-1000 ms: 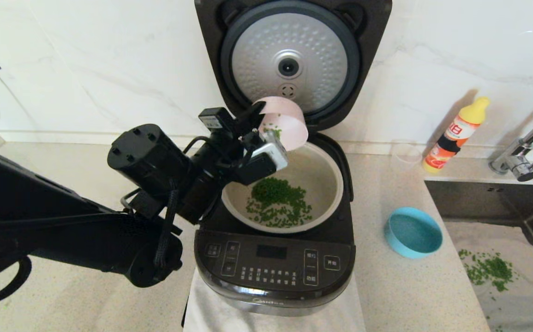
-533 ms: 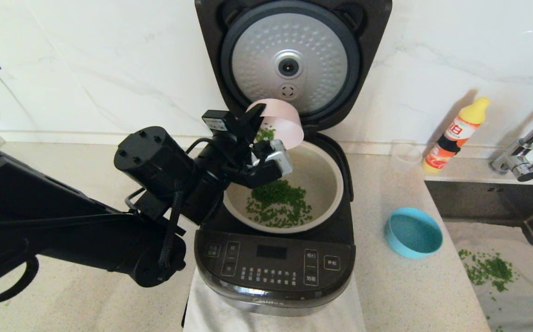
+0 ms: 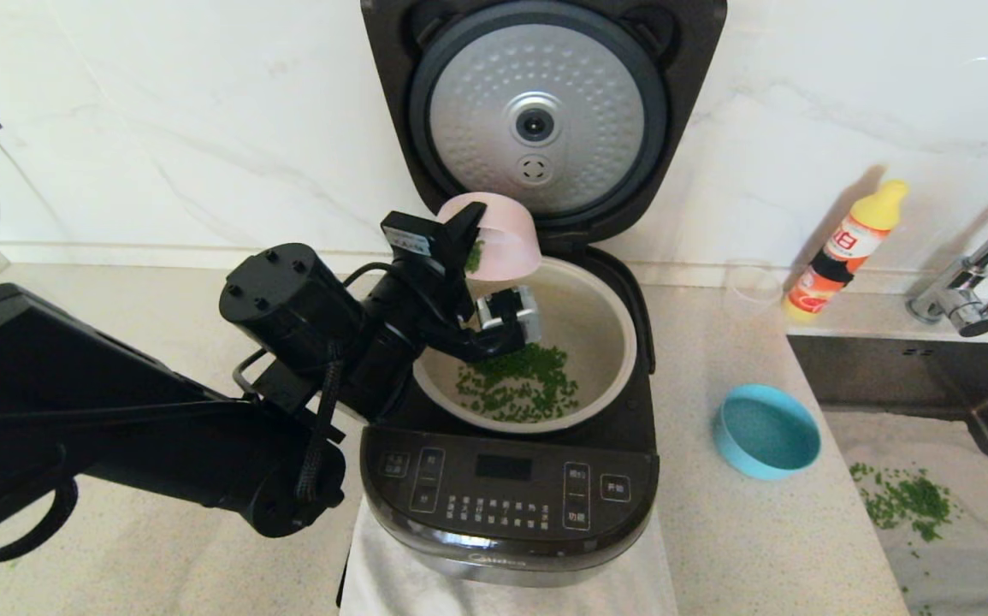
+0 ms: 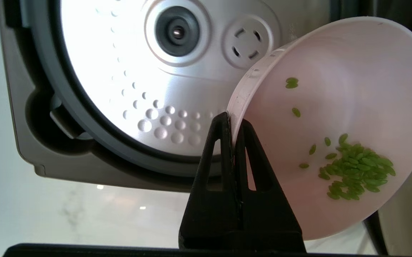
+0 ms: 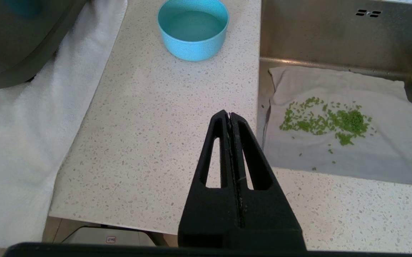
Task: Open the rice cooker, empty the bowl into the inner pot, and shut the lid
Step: Pour the chopped green onions from the bowl into the rice cooker
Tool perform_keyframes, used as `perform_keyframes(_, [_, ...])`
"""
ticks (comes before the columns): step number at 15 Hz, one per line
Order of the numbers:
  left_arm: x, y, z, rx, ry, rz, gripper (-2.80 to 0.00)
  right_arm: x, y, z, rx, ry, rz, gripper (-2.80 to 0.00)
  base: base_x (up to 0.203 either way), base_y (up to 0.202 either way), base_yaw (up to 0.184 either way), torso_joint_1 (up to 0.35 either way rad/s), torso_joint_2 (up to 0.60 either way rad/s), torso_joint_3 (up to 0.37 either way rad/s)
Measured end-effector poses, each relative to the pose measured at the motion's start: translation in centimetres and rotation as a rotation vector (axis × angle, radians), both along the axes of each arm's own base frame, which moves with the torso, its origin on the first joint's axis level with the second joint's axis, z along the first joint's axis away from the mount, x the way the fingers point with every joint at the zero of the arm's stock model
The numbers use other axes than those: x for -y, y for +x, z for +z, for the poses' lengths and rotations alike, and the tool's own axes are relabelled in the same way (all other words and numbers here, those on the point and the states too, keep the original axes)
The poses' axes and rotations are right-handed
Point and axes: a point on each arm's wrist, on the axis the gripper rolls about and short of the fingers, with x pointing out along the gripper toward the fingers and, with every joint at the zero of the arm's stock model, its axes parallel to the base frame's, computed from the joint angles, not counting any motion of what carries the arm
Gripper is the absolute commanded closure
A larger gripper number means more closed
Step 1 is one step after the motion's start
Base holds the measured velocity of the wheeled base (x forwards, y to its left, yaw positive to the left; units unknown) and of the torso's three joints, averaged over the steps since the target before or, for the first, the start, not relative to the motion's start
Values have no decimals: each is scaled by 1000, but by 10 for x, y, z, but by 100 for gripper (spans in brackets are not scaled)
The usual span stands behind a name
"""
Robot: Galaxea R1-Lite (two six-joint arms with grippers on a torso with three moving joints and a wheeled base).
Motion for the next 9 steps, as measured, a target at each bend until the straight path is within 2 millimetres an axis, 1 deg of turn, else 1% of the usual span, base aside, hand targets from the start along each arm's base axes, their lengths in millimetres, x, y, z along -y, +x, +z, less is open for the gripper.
perform_keyframes(4, [2, -3, -4, 21, 70, 41, 0, 0, 0, 0, 0, 0, 0, 0, 0, 0, 0, 0, 0, 0])
perform_keyframes(5, [4, -5, -2, 33, 76, 42, 0, 0, 0, 0, 0, 0, 0, 0, 0, 0, 0, 0, 0, 0])
perform_keyframes(9, [11, -10, 22, 98, 18, 46, 0, 0, 0, 0, 0, 0, 0, 0, 0, 0, 0, 0, 0, 0])
